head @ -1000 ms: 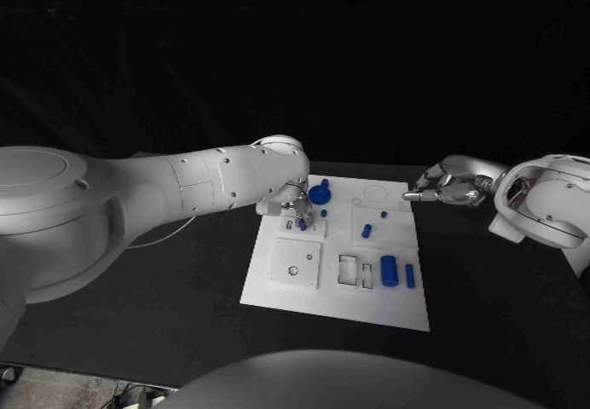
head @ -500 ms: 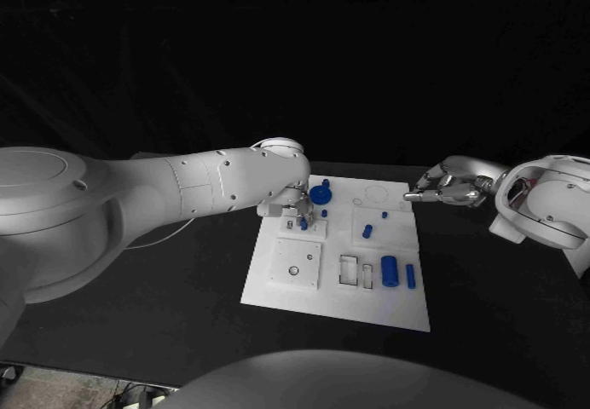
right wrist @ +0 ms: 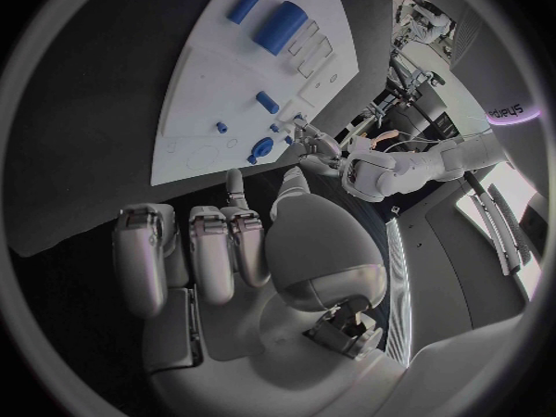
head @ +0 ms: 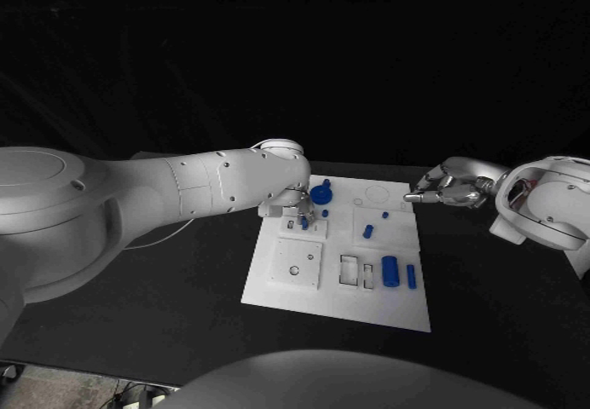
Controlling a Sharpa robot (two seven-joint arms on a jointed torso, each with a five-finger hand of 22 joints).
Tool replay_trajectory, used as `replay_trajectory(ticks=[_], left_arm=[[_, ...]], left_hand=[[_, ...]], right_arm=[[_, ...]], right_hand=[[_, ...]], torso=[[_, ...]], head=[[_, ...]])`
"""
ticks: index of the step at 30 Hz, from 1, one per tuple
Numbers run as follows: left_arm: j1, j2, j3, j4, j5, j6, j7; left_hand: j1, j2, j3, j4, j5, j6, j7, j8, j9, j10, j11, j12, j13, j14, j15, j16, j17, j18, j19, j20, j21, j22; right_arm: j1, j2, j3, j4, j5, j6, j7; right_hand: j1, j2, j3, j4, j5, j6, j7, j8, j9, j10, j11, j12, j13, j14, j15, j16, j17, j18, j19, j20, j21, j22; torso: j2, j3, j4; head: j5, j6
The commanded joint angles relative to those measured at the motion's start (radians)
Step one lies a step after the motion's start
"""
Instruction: Assemble the parts on the task board
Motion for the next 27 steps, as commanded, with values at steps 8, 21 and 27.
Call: replay_trajectory(ticks=[8, 21, 27], left_arm=[[-0.002, -0.013, 0.001, 0.025, 0.032, -0.049, -0.033], [-0.004, -0.047, 0.001, 0.084, 0.012, -0.136, -0.006], [-0.007, -0.066, 0.001, 0.115, -0.029, -0.18, 0.015]], left_hand=[[0.009, 0.003, 0.05, -0.042, -0.017, 0.0, -0.015, -0.007, 0.002, 0.106, -0.002, 0.003, 0.263, 0.105, -0.004, 0.003, 0.263, 0.002, 0.072, -0.006, -0.014, 0.206], [0.014, 0.0, 0.053, -0.043, -0.026, -0.004, -0.014, -0.011, 0.002, 0.106, -0.001, 0.003, 0.263, 0.105, -0.003, 0.003, 0.263, 0.002, 0.07, -0.005, -0.016, 0.204], [0.016, 0.0, 0.054, -0.043, -0.025, -0.005, -0.014, -0.011, 0.002, 0.106, 0.0, 0.003, 0.263, 0.105, -0.002, 0.003, 0.263, 0.002, 0.07, -0.005, -0.016, 0.204]], right_arm=[[-0.004, 0.0, 0.0, 0.0, -0.002, 0.014, 0.004], [-0.007, -0.01, 0.0, 0.003, 0.0, 0.01, 0.005], [-0.009, -0.015, 0.0, 0.003, 0.009, 0.008, 0.006]], right_hand=[[0.01, 0.002, -0.006, -0.001, 0.006, -0.007, 0.0, -0.005, -0.002, 0.108, -0.001, 0.0, 0.261, 0.104, 0.001, 0.003, 0.263, 0.015, 0.013, 0.003, -0.005, 0.224], [0.012, 0.002, -0.007, -0.002, 0.007, -0.007, 0.0, -0.007, -0.003, 0.108, -0.001, 0.0, 0.261, 0.104, 0.001, 0.003, 0.263, 0.016, 0.011, 0.003, -0.006, 0.223], [0.012, 0.002, -0.007, -0.002, 0.007, -0.007, 0.0, -0.007, -0.003, 0.108, -0.001, 0.0, 0.261, 0.104, 0.001, 0.003, 0.263, 0.016, 0.011, 0.003, -0.006, 0.223]], torso=[[0.001, -0.0007, -0.0004], [0.001, 0.0004, -0.0001], [0.0, 0.0005, 0.0]], head=[[0.003, 0.0], [0.003, 0.0], [0.003, 0.0]])
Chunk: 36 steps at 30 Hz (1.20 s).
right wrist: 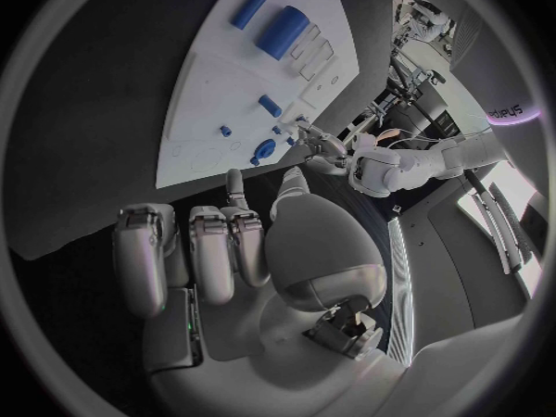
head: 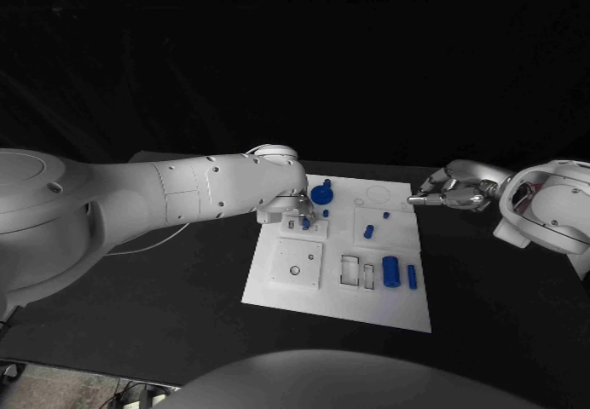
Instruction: Assemble the parts on the task board
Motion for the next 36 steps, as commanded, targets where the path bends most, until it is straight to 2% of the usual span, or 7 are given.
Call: replay_trajectory(ticks=[1, 8, 17, 26, 36], left_arm=[[-0.003, -0.007, 0.0, 0.019, -0.041, -0.071, 0.025], [-0.008, -0.02, 0.0, 0.041, -0.07, -0.097, 0.036], [-0.019, -0.027, 0.0, 0.052, -0.091, -0.1, 0.037], [-0.022, -0.05, 0.0, 0.084, -0.128, -0.126, 0.033], [-0.027, -0.059, 0.0, 0.098, -0.135, -0.128, 0.02]], left_hand=[[0.011, -0.001, 0.051, -0.046, -0.004, 0.0, -0.009, -0.001, 0.0, 0.107, -0.002, 0.003, 0.263, 0.105, -0.003, 0.002, 0.263, 0.003, 0.07, -0.005, -0.007, 0.204], [0.014, -0.002, 0.053, -0.046, -0.004, 0.0, -0.009, -0.001, 0.0, 0.107, -0.002, 0.003, 0.263, 0.105, -0.002, 0.002, 0.263, 0.003, 0.069, -0.005, -0.009, 0.202], [0.014, -0.003, 0.053, -0.045, -0.005, 0.0, -0.009, -0.001, 0.001, 0.107, -0.002, 0.003, 0.263, 0.105, -0.002, 0.002, 0.263, 0.003, 0.068, -0.004, -0.009, 0.202], [0.015, -0.003, 0.054, -0.045, -0.005, 0.0, -0.008, 0.0, 0.001, 0.107, -0.002, 0.003, 0.263, 0.105, -0.002, 0.002, 0.263, 0.003, 0.068, -0.004, -0.009, 0.202], [0.012, -0.003, 0.054, -0.038, -0.007, 0.002, -0.008, 0.001, 0.002, 0.107, -0.001, 0.003, 0.263, 0.105, -0.001, 0.002, 0.263, 0.004, 0.068, -0.004, -0.01, 0.201]], right_arm=[[-0.002, -0.003, 0.0, 0.002, 0.008, 0.007, 0.005], [-0.005, -0.008, 0.0, 0.002, 0.012, 0.005, 0.005], [-0.008, -0.009, 0.0, 0.001, 0.014, 0.004, 0.006], [-0.011, -0.014, 0.0, 0.001, 0.016, -0.003, 0.011], [-0.018, -0.016, 0.0, 0.001, 0.019, -0.011, 0.018]], right_hand=[[0.009, -0.001, -0.007, -0.002, 0.007, -0.007, 0.0, -0.003, -0.001, 0.108, -0.001, -0.001, 0.26, 0.104, 0.001, 0.003, 0.263, 0.016, 0.011, 0.003, -0.006, 0.223], [0.009, -0.001, -0.007, -0.002, 0.007, -0.007, 0.0, -0.003, -0.001, 0.108, -0.001, -0.001, 0.26, 0.104, 0.001, 0.003, 0.263, 0.016, 0.011, 0.003, -0.006, 0.223], [0.01, -0.001, -0.007, -0.002, 0.007, -0.007, 0.0, -0.004, -0.001, 0.108, -0.001, -0.001, 0.26, 0.104, 0.001, 0.003, 0.263, 0.016, 0.01, 0.002, -0.008, 0.222], [0.011, -0.001, -0.007, -0.002, 0.007, -0.008, 0.0, -0.005, -0.002, 0.108, -0.001, -0.001, 0.26, 0.104, 0.001, 0.003, 0.263, 0.017, 0.009, 0.002, -0.009, 0.222], [0.012, -0.001, -0.007, -0.003, 0.008, -0.007, 0.0, -0.005, -0.002, 0.108, -0.001, -0.001, 0.26, 0.104, 0.001, 0.003, 0.263, 0.017, 0.008, 0.002, -0.01, 0.221]], torso=[[0.0, 0.0, 0.0001], [0.0, 0.0001, 0.0001], [0.0, 0.0, 0.0001], [-0.001, 0.0003, 0.0002], [-0.001, 0.0, -0.0005]], head=[[0.0, 0.0], [0.003, 0.0], [0.004, 0.0], [0.009, 0.0], [0.012, 0.0]])
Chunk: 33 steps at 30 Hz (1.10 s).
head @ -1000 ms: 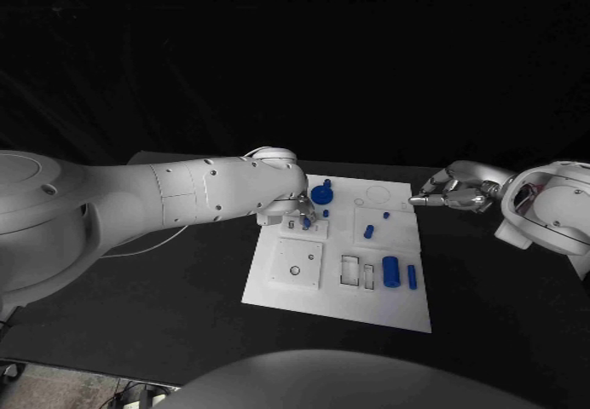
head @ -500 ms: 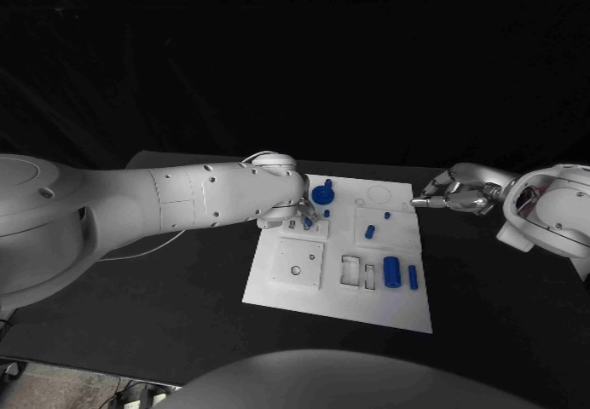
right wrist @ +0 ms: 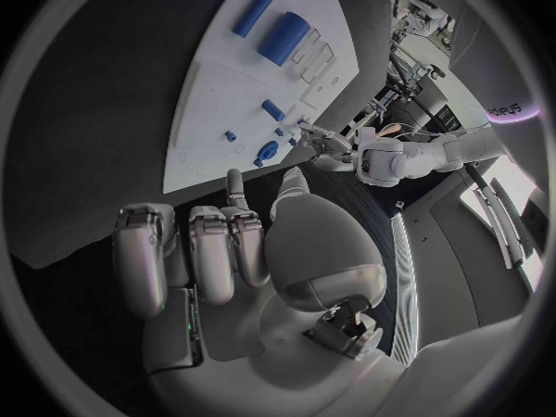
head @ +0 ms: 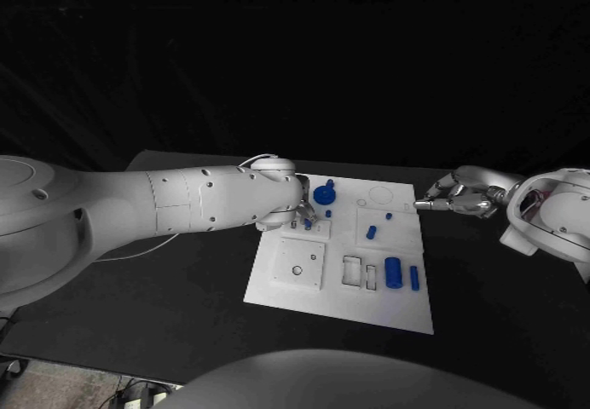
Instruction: Assemble the parts on the task board
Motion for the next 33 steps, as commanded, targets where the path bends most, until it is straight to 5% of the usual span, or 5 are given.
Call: replay_trajectory(ticks=[1, 33], left_arm=[[-0.002, -0.001, 0.0, 0.004, -0.017, -0.011, -0.004], [-0.014, -0.013, 0.0, 0.025, 0.008, -0.009, -0.013]], left_hand=[[0.004, 0.0, 0.05, -0.04, 0.004, 0.002, -0.008, 0.004, 0.002, 0.107, -0.004, 0.003, 0.264, 0.105, -0.001, 0.002, 0.263, 0.003, 0.068, -0.004, -0.007, 0.201], [0.001, 0.0, 0.05, -0.035, 0.003, 0.004, -0.009, 0.005, 0.003, 0.107, -0.005, 0.003, 0.264, 0.105, -0.001, 0.002, 0.263, 0.004, 0.066, -0.003, -0.008, 0.199]], right_arm=[[-0.002, -0.001, 0.0, 0.002, 0.0, -0.005, 0.013], [-0.006, -0.001, 0.0, 0.001, 0.001, 0.0, 0.009]], right_hand=[[0.011, -0.002, -0.004, 0.0, 0.004, -0.007, 0.0, -0.005, -0.001, 0.108, -0.001, -0.004, 0.26, 0.104, 0.001, 0.003, 0.263, 0.017, 0.008, 0.002, -0.006, 0.221], [0.018, -0.002, -0.004, -0.002, 0.007, -0.007, 0.001, -0.008, -0.002, 0.108, -0.001, -0.004, 0.26, 0.104, 0.001, 0.003, 0.263, 0.017, 0.007, 0.002, -0.008, 0.221]], torso=[[0.001, 0.0001, -0.0005], [0.002, -0.0002, -0.0001]], head=[[0.001, 0.0], [-0.001, 0.0]])
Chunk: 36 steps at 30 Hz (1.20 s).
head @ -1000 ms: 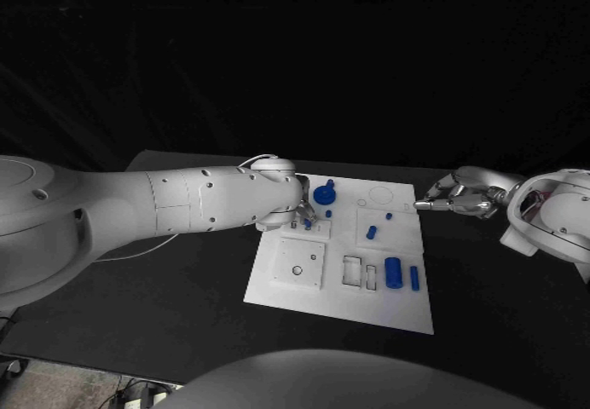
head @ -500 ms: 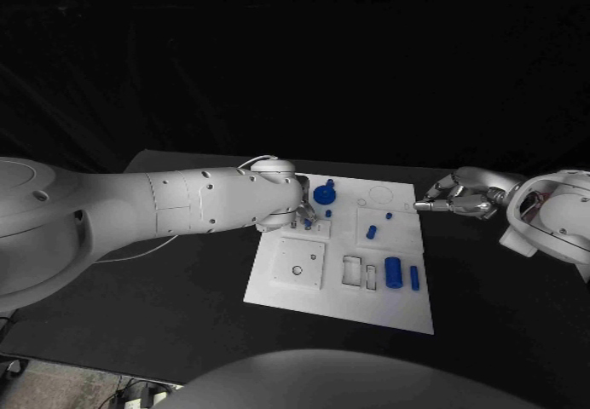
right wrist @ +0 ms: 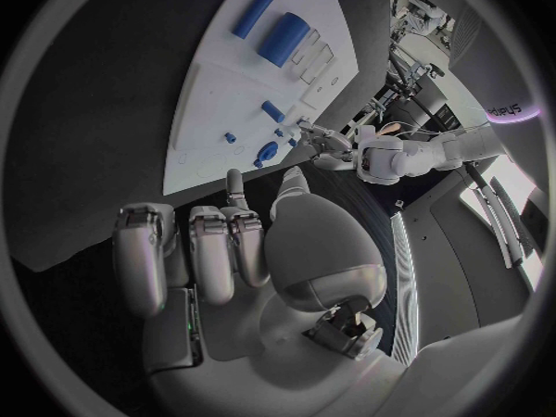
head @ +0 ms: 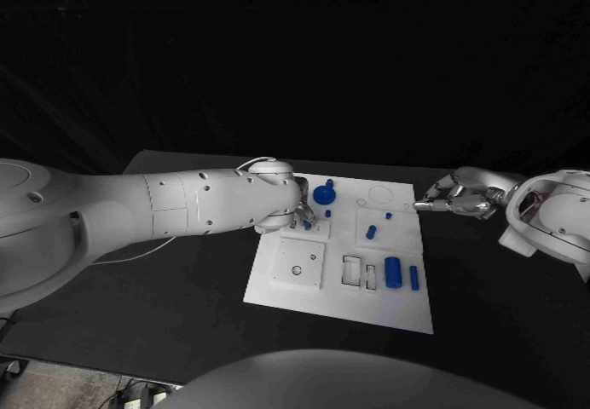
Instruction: Assemble the parts on the task board
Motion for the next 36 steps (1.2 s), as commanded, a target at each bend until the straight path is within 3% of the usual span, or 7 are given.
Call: replay_trajectory(ticks=[1, 24, 33, 36], left_arm=[[-0.005, -0.001, -0.003, 0.007, 0.017, 0.008, -0.011], [-0.005, 0.001, -0.002, 0.002, 0.02, 0.024, -0.029], [-0.005, -0.011, 0.0, 0.019, -0.015, -0.029, -0.017], [-0.002, -0.018, 0.007, 0.028, -0.025, -0.04, -0.017]], left_hand=[[0.005, 0.003, 0.045, -0.039, 0.007, 0.003, -0.01, 0.003, 0.002, 0.109, -0.006, 0.003, 0.264, 0.105, -0.001, 0.003, 0.264, 0.004, 0.067, -0.003, -0.004, 0.199], [0.005, 0.002, 0.046, -0.036, 0.012, 0.005, -0.012, 0.004, 0.003, 0.109, -0.007, 0.003, 0.264, 0.105, -0.002, 0.003, 0.264, 0.004, 0.066, -0.003, -0.004, 0.199], [0.016, -0.008, 0.057, -0.037, 0.006, 0.01, -0.015, 0.005, 0.005, 0.109, -0.01, 0.003, 0.264, 0.105, -0.005, 0.003, 0.264, 0.004, 0.068, -0.005, -0.004, 0.2], [0.017, -0.01, 0.06, -0.035, 0.002, 0.012, -0.015, 0.005, 0.005, 0.109, -0.011, 0.003, 0.264, 0.105, -0.005, 0.003, 0.264, 0.003, 0.068, -0.006, -0.003, 0.201]], right_arm=[[-0.001, 0.0, 0.0, 0.0, -0.002, 0.005, 0.004], [-0.002, 0.003, 0.0, -0.002, -0.002, 0.006, 0.004], [-0.002, 0.005, 0.0, -0.005, -0.002, 0.007, 0.003], [-0.002, 0.007, 0.0, -0.007, -0.002, 0.009, 0.003]], right_hand=[[0.012, 0.0, -0.004, -0.002, 0.007, -0.007, 0.001, -0.004, -0.002, 0.108, -0.001, -0.005, 0.26, 0.104, 0.001, 0.003, 0.263, 0.017, 0.007, 0.002, -0.004, 0.221], [0.015, 0.0, -0.004, -0.003, 0.008, -0.007, 0.001, -0.006, -0.002, 0.108, -0.001, -0.005, 0.26, 0.104, 0.001, 0.003, 0.263, 0.017, 0.006, 0.002, -0.005, 0.221], [0.018, 0.0, -0.004, -0.004, 0.009, -0.007, 0.001, -0.007, -0.003, 0.108, -0.001, -0.005, 0.26, 0.104, 0.001, 0.003, 0.263, 0.018, 0.006, 0.002, -0.006, 0.221], [0.018, 0.0, -0.004, -0.004, 0.009, -0.007, 0.001, -0.007, -0.003, 0.108, -0.001, -0.005, 0.26, 0.104, 0.001, 0.003, 0.263, 0.018, 0.006, 0.002, -0.006, 0.221]], torso=[[0.0, 0.0003, -0.0001], [0.001, 0.0002, -0.0005], [0.001, 0.0001, 0.0002], [-0.001, 0.0005, -0.0005]], head=[[0.0, 0.0], [-0.001, 0.0], [-0.001, 0.0], [0.002, 0.0]])
